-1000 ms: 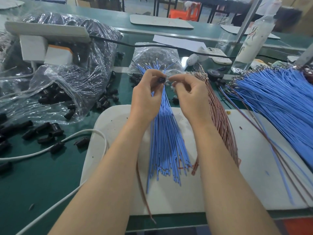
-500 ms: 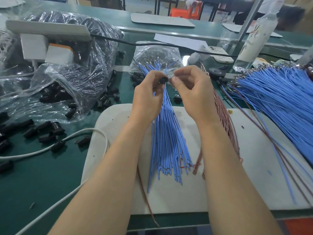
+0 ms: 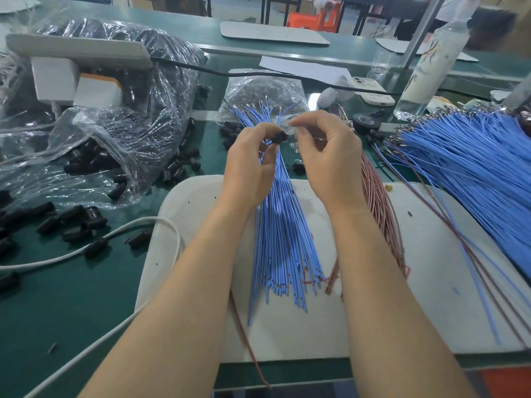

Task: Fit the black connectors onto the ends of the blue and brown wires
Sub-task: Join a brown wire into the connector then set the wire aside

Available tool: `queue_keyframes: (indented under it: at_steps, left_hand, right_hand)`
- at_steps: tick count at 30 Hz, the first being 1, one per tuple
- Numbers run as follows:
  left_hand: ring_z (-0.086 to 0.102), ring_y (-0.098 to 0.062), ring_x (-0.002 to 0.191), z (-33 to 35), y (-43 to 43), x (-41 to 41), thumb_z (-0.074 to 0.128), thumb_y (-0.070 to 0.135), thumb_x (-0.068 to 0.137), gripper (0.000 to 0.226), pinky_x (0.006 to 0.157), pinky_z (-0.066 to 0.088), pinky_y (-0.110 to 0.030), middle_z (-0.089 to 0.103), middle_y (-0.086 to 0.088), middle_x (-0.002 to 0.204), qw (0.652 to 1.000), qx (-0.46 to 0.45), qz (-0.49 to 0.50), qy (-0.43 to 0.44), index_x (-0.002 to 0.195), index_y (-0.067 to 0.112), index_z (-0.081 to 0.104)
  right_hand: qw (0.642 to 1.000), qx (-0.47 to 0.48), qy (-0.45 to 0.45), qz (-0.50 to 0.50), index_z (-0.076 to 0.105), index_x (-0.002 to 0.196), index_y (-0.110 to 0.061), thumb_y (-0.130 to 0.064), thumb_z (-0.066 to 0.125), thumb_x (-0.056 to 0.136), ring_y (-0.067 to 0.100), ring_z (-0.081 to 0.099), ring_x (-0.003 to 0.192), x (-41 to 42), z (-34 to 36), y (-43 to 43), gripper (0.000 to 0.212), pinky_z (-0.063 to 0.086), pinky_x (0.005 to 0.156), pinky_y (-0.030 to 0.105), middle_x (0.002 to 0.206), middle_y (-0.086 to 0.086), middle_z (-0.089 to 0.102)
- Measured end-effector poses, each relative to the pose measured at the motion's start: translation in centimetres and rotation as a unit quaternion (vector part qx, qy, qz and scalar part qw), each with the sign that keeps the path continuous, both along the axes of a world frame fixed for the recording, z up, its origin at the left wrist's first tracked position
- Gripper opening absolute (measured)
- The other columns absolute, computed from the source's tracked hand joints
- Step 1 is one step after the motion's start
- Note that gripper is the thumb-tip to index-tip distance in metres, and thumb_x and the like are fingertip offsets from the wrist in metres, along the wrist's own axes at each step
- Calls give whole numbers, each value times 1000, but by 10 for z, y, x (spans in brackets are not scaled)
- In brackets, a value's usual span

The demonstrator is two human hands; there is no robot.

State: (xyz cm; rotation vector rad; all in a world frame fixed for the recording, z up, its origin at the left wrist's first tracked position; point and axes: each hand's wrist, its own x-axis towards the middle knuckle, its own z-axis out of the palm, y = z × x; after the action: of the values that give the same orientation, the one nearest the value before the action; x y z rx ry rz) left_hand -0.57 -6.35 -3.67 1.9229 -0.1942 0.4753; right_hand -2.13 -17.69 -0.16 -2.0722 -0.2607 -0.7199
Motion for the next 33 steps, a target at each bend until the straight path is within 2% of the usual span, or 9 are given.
queue_keyframes:
  at_steps: [3,7,12,15,17,22,25,29,33]
  left_hand:
    - [55,-9,83,0,-1,-1,50,1,92,24,75,42,-8,63,-6,107,1000,0,1,-8,106,15,63]
    - [59,-13,86,-1,0,-2,52,1,90,22,79,47,-15,64,-5,105,1000,2,-11,-12,105,14,61]
    - [53,-6,76,-6,-4,-1,57,3,86,23,76,47,-21,62,-1,102,999,49,0,-7,106,13,57]
    - [56,-18,74,-8,-2,-1,55,7,86,13,75,51,-37,62,-1,92,995,72,63,3,98,10,60]
    - [59,-25,73,-7,0,-1,52,12,88,10,71,51,-40,64,-1,81,993,76,87,2,90,10,62]
    - [49,-31,63,-7,-2,-2,49,9,87,14,62,47,-41,59,-6,64,995,76,58,0,74,7,57]
    - [36,-22,57,-8,-1,-2,45,6,84,19,55,37,-34,45,3,54,995,81,64,-1,67,11,51]
    - [51,-14,56,-7,0,-2,49,10,89,20,58,44,-30,58,4,60,996,66,62,4,73,14,60]
    - [66,-26,75,-8,0,1,54,15,93,19,72,52,-41,67,-8,73,998,46,51,15,75,13,59]
  right_hand:
    - [999,-9,28,-14,72,95,-10,-1,56,87,18,64,88,1,-2,-1,20,50,86,32,94,5,67]
    - [995,-34,92,0,69,102,-9,-13,67,85,18,64,87,4,-8,4,18,49,89,32,103,10,64]
    - [997,-45,64,-26,68,94,-7,-16,70,83,22,62,83,3,-11,7,15,48,83,33,96,10,63]
    - [997,-59,43,-15,67,91,-6,-17,72,81,24,61,79,2,-11,10,15,50,80,39,92,10,62]
    - [997,-66,32,-9,67,89,-6,-17,72,81,25,61,78,1,-10,11,15,50,79,40,89,9,61]
    - [997,-69,30,-10,66,88,-7,-17,73,80,22,60,77,0,-7,10,15,48,79,34,87,4,58]
    - [995,-77,59,11,67,92,-8,-19,73,81,20,62,80,-2,-4,9,17,50,81,34,93,7,63]
    - [994,-54,89,34,70,96,-13,-18,65,86,11,64,82,-2,3,1,12,51,83,26,93,2,68]
    - [996,-6,84,34,69,100,-14,-10,60,90,3,62,80,-3,9,-8,14,49,79,16,86,-8,67]
